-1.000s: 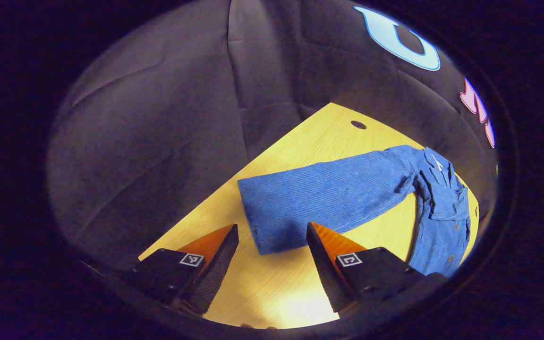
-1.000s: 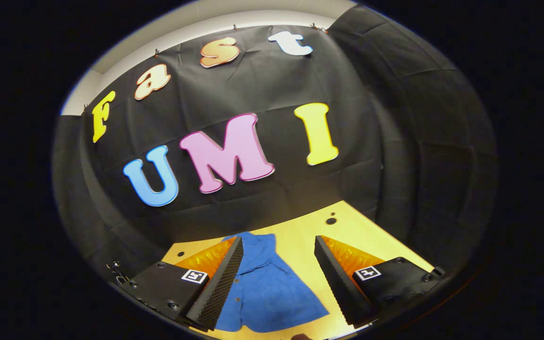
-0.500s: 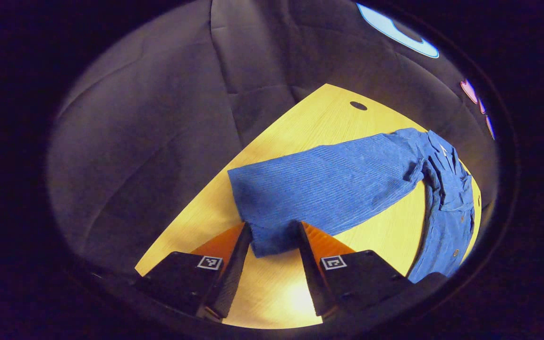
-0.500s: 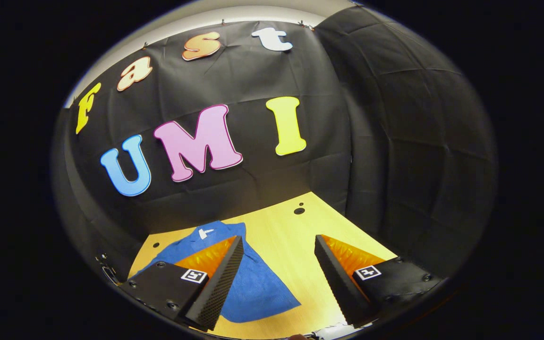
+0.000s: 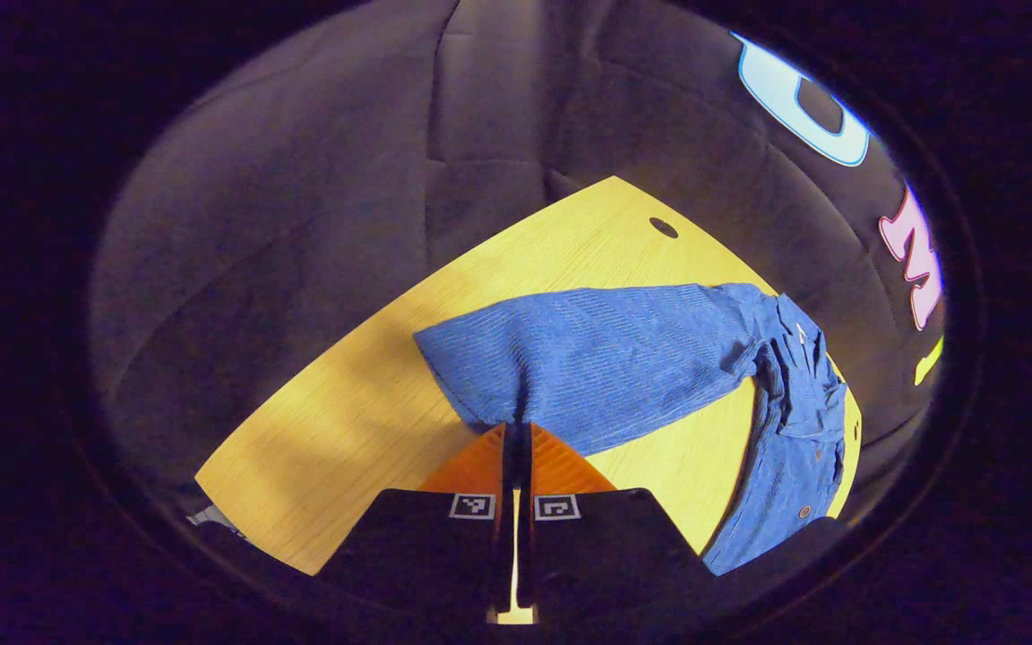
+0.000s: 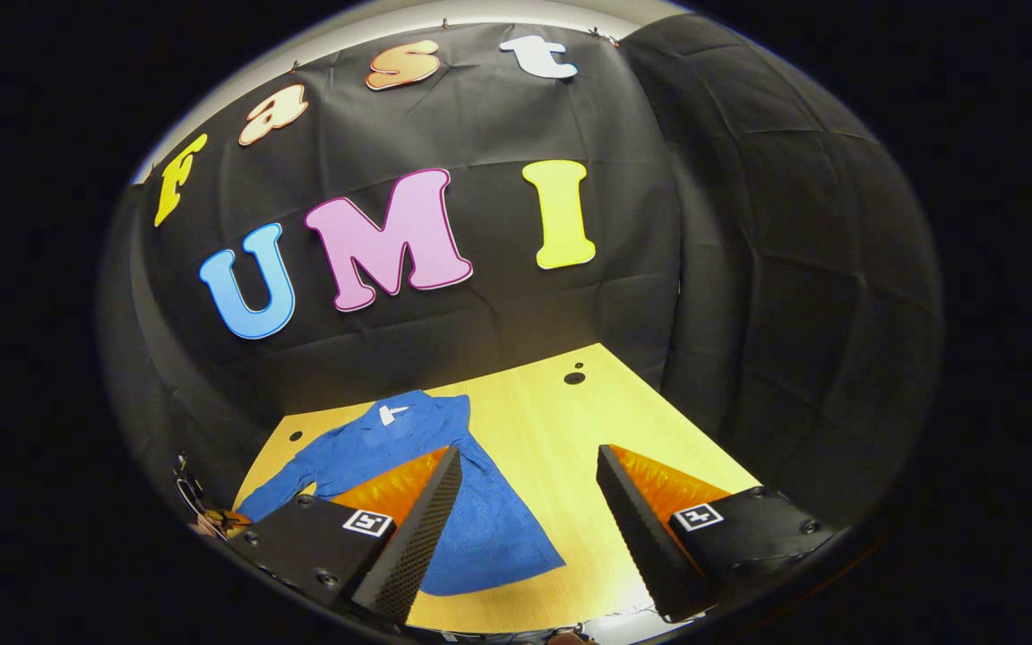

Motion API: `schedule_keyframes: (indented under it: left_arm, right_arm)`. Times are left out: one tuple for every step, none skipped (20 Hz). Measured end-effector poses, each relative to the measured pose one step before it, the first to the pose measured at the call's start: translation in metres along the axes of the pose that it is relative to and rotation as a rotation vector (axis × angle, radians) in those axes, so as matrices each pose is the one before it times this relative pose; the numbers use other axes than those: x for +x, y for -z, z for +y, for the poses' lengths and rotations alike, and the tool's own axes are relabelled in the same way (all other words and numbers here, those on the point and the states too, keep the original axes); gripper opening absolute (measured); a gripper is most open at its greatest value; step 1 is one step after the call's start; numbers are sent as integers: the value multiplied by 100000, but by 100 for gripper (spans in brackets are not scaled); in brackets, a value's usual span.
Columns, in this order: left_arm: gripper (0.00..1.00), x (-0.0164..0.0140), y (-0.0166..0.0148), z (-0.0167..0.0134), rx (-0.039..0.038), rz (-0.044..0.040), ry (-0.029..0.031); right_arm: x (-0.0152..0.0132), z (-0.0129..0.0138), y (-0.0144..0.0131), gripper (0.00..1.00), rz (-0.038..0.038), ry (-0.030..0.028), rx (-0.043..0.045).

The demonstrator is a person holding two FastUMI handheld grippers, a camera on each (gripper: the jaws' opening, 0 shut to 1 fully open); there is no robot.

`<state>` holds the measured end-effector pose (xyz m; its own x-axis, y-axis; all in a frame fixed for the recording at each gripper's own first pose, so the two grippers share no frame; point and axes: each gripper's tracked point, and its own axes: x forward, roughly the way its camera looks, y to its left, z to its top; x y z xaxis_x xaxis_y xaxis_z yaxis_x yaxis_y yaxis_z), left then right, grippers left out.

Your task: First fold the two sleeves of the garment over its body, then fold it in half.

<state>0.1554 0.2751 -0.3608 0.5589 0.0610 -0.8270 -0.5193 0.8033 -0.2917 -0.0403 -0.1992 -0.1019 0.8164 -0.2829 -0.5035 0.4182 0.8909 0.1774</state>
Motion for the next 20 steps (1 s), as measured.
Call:
schedule_keyframes:
  left_arm:
    - [0,-611,-832,-1277,996,-3611,2218]
    - [0,-716,-931,-1957,1614,-2799,3354]
    - [0,-1040,-760,-2373,1969,-2372,4654]
    - [0,-682,-1067,-3253,1912,-2317,6197]
    - [0,-314,-1106,-3239,2666,-2189,6008]
    - [0,-72,-500,-3492,3357,-1759,5925]
    - [0,17,-659,-3810,3505,-1334,6641]
    - [0,645,-254,-4116,3181,-475,7608]
    - [0,1032,-122,-4577,3583,166,8199]
    - [0,1465,169,-4229,3672,959,6480]
    - [0,1569,384,-3625,3857,1227,6403]
    - [0,1847,457,-3389,3425,1768,6258]
    - [0,2195,235,-3053,2953,1913,5338]
    - [0,2189,409,-2315,2143,1565,3013]
    - [0,2335,154,-1650,532,737,491]
    - [0,1796,315,-1527,-1110,1105,1087]
    - [8,1999,330,-1199,-1974,1180,-75]
    - [15,1671,506,-825,-2140,888,-347]
    - [39,1313,321,-1006,-1618,919,1009]
    - [63,1127,594,-336,-1343,755,-241]
  right_arm:
    - [-4,35,191,97,-34,-278,102]
    - [143,-351,237,97,129,157,-705]
    - [52,-564,429,97,296,333,-1053]
    - [18,-454,262,97,599,575,-542]
    - [35,-403,202,97,374,45,207]
    - [127,-385,75,97,36,52,601]
    - [-40,-380,232,97,388,176,626]
    - [128,-382,228,97,618,-6,589]
    - [92,-438,556,97,721,295,407]
    - [134,-525,379,97,752,275,517]
    - [92,-480,386,97,752,-12,751]
    - [223,-411,261,97,528,-103,597]
    - [261,-421,482,97,458,51,290]
    - [352,-312,288,97,212,91,-7]
    - [309,-181,200,97,257,-51,-77]
    - [456,44,454,97,547,-763,-505]
    - [499,14,628,97,813,-121,-1282]
    - [634,55,580,97,942,-416,-1431]
    - [516,34,700,97,1060,-859,-1369]
    - [675,303,639,97,1383,-1099,-1244]
